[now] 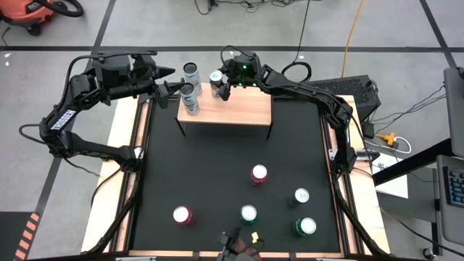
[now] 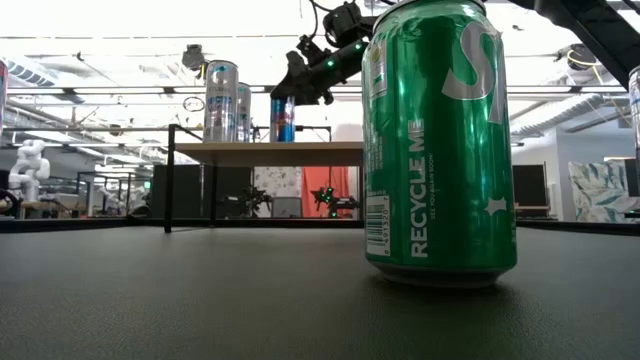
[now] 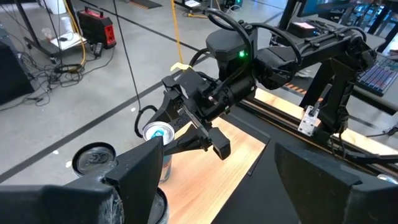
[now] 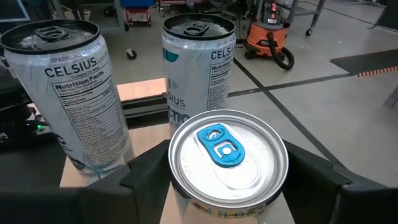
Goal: Place canned beverage on shelf
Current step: Put the left blue soda can on the shelf
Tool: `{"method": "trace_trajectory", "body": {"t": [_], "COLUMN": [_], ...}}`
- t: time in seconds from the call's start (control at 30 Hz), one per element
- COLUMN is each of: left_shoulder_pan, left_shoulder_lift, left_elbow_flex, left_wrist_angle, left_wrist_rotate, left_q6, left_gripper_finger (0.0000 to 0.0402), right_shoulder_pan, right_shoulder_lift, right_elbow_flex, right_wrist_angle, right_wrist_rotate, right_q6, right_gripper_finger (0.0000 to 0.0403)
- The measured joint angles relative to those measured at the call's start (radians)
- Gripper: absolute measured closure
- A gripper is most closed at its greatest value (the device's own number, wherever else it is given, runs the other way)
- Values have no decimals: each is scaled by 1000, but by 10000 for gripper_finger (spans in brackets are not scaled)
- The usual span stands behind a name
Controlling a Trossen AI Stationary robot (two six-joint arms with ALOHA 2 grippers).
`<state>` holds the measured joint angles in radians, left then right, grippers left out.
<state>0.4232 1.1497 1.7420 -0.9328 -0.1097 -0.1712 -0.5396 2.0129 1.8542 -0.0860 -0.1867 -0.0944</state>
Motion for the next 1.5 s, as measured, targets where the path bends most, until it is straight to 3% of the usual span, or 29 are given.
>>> {"method": "trace_trajectory", "body": {"t": [0.4,0.73,1.5], "left_shoulder_pan": [0,0,0], "left_shoulder_lift": [0,0,0], "left_elbow_flex": [0,0,0], "left_wrist_angle": [0,0,-1], "left_wrist_rotate": [0,0,0], "left_q6": [-7,-7,-7], "left_gripper_finger": [91,91,91], "right_shoulder_pan": [-18,-18,-18], "right_shoulder_lift": [0,0,0], "right_elbow_flex": [0,0,0], "right_wrist_angle": [-1,2,49], "right_wrist_rotate": [0,0,4], "right_q6": [3,3,30], "right_gripper_finger": [154,127,125]}}
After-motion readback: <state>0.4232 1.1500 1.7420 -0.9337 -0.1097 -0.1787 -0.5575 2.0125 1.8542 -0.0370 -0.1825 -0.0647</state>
